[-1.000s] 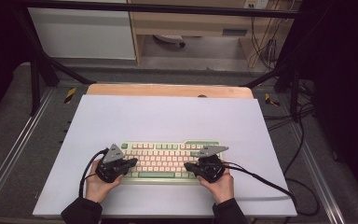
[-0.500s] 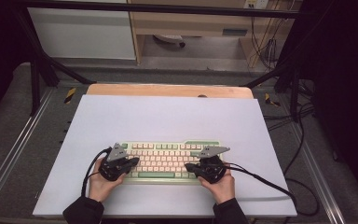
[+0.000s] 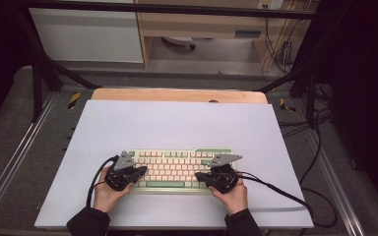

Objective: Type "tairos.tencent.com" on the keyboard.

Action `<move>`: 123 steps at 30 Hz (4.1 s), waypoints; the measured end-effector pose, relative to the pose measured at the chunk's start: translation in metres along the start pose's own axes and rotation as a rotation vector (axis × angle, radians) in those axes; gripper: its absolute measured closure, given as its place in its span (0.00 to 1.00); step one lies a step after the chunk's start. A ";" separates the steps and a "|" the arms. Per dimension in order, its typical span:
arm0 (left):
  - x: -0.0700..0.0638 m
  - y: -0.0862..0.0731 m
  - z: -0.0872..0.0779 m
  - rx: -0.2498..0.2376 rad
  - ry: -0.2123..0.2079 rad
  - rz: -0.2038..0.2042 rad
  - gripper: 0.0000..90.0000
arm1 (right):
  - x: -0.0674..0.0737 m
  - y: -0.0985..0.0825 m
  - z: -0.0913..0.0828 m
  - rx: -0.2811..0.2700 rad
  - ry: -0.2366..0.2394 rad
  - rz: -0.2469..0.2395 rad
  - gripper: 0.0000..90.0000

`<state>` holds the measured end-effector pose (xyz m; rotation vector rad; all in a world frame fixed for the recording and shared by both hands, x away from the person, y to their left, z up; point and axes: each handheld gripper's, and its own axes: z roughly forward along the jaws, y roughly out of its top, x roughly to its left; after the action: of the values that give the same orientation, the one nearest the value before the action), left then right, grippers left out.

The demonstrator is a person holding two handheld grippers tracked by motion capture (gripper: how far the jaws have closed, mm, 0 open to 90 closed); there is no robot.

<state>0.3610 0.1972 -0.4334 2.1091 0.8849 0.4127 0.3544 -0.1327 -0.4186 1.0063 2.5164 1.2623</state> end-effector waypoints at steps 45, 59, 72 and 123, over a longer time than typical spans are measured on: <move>0.001 -0.004 -0.018 -0.037 -0.016 -0.017 1.00 | 0.000 0.004 0.012 -0.005 0.000 0.006 1.00; 0.002 -0.004 -0.018 -0.036 -0.015 -0.019 1.00 | 0.008 0.007 0.027 0.014 0.012 -0.018 1.00; 0.002 -0.004 -0.018 -0.036 -0.016 -0.019 1.00 | 0.008 0.004 0.031 0.020 0.008 -0.021 1.00; -0.010 0.014 -0.015 -0.046 -0.023 -0.008 1.00 | -0.005 0.005 0.003 -0.011 -0.017 -0.014 1.00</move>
<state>0.3524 0.1923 -0.4129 2.0634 0.8621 0.4001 0.3621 -0.1317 -0.4171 0.9910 2.4968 1.2574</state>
